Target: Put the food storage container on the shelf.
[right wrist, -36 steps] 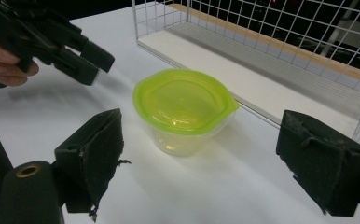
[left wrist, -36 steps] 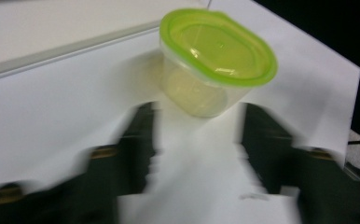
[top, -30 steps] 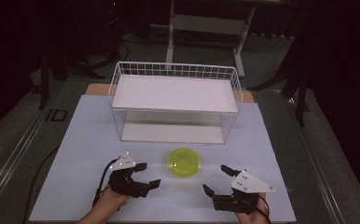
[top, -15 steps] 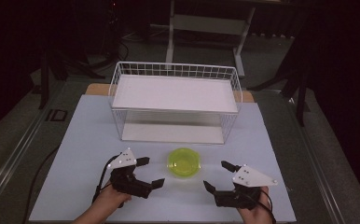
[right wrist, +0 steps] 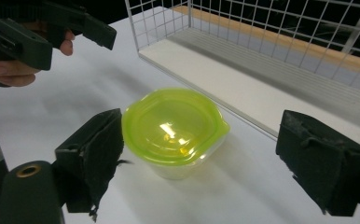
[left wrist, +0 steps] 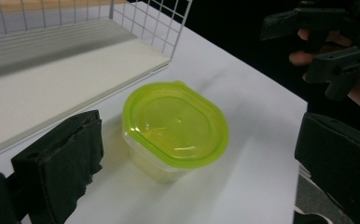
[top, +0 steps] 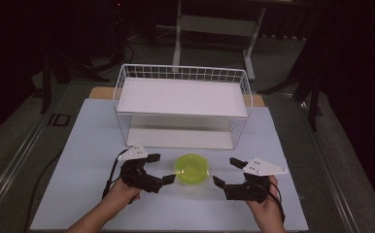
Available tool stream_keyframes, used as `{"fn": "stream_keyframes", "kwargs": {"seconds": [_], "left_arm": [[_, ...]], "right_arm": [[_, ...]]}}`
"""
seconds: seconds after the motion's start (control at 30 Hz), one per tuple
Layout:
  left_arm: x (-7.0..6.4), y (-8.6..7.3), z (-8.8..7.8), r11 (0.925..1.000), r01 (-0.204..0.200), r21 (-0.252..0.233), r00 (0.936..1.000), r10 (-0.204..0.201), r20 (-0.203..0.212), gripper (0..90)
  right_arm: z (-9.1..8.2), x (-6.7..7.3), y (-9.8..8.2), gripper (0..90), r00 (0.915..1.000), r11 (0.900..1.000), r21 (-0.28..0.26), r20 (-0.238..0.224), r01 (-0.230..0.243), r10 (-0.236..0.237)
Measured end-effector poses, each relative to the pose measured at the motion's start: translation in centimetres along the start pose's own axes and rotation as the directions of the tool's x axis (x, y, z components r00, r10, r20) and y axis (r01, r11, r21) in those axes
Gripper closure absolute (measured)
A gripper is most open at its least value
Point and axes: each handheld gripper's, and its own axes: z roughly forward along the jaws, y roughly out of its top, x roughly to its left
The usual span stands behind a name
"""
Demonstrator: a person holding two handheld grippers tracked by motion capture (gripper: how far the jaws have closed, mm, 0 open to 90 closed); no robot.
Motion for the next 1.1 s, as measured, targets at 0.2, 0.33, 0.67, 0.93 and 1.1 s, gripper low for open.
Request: {"fn": "stream_keyframes", "kwargs": {"seconds": [0.2, 0.33, 0.67, 0.93, 1.1], "left_arm": [[0.3, 0.2, 1.0, 0.9998, -0.005, 0.019, 1.0000, 0.005, -0.001, 2.0], [1.0, 0.2, 1.6, 0.9991, 0.025, 0.035, 0.9996, -0.025, -0.014, 2.0], [1.8, 0.3, 2.3, 0.9976, 0.050, 0.048, 0.9969, -0.047, -0.063, 8.9], [2.9, -0.5, 3.3, 0.9879, 0.144, 0.058, 0.9877, -0.140, -0.070, 14.7], [3.1, -1.1, 4.1, 0.9746, 0.209, 0.081, 0.9762, -0.203, -0.075, 23.1]], "right_arm": [[1.4, -0.9, 0.2, 17.3, 0.9985, 0.998, 0.042, 0.001, -0.054, 0.054], [2.4, -1.8, 0.0, 17.3, 0.9942, 0.993, 0.053, 0.008, -0.108, 0.108], [4.2, -2.7, -1.1, 16.4, 0.9778, 0.976, 0.077, -0.029, -0.205, 0.207], [5.5, -3.1, -1.5, 14.1, 0.9499, 0.947, 0.114, -0.049, -0.302, 0.309], [6.2, -3.4, -1.7, 19.2, 0.9290, 0.924, 0.139, -0.049, -0.357, 0.367]]}}
